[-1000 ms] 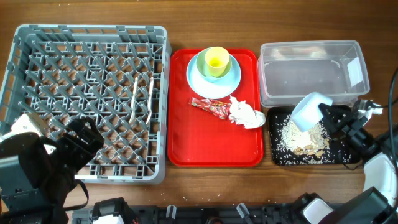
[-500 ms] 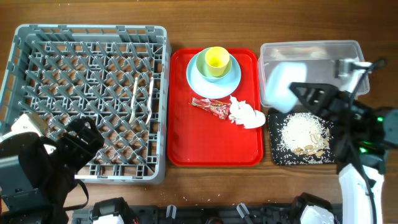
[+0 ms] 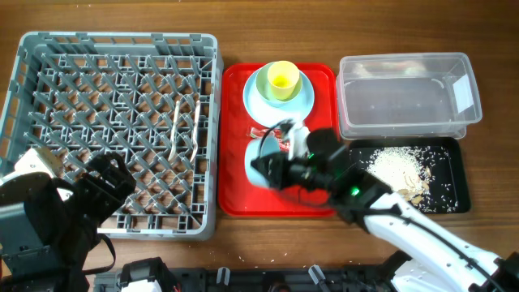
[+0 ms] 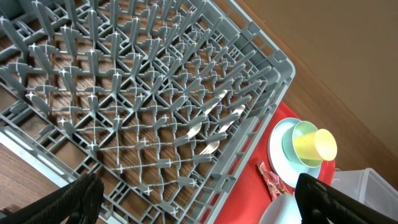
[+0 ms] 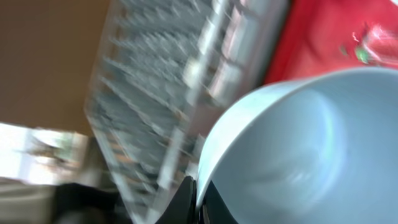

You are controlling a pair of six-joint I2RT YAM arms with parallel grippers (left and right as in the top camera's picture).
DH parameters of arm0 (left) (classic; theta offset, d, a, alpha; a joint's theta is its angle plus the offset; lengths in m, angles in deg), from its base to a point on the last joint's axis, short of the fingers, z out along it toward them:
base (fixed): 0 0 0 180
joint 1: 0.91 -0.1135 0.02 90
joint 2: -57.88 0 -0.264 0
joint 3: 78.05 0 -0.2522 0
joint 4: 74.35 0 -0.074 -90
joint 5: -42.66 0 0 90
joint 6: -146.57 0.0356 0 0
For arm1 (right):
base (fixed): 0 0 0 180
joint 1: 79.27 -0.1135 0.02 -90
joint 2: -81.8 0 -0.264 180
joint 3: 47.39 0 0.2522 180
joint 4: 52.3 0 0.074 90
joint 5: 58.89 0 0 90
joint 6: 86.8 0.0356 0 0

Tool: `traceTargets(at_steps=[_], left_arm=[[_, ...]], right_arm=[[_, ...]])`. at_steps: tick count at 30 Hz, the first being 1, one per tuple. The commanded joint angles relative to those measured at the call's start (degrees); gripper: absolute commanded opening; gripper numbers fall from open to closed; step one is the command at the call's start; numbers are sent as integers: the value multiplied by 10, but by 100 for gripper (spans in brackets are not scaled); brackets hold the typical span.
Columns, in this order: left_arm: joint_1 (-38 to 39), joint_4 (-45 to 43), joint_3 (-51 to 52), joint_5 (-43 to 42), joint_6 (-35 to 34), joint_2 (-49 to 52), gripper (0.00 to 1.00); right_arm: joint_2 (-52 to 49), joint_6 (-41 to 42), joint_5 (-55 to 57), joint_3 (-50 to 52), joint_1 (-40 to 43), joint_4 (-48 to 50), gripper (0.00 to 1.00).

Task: Sort waste into correct bins and load items into the dishwasher rack
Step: 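Carry the empty blue bowl back and lower it onto the red tray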

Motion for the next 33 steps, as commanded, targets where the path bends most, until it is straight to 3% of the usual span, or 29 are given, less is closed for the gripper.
traceTargets(at_steps=[1, 8, 15, 23, 33], left_arm=[[-3, -1, -4, 6, -5, -2, 100], [-3, -1, -4, 6, -5, -2, 100], [-3, -2, -4, 6, -5, -2, 100], [-3, -1, -4, 6, -5, -2, 100], [-3, -1, -4, 6, -5, -2, 100]], right_arm=[[-3, -109, 194, -34, -67, -106, 4], [-7, -163, 269, -126, -95, -310, 4], [-63, -187, 288, -210, -95, -442, 4], [-165, -194, 286, -212, -95, -457, 4], [-178, -191, 271, -211, -95, -460, 8]])
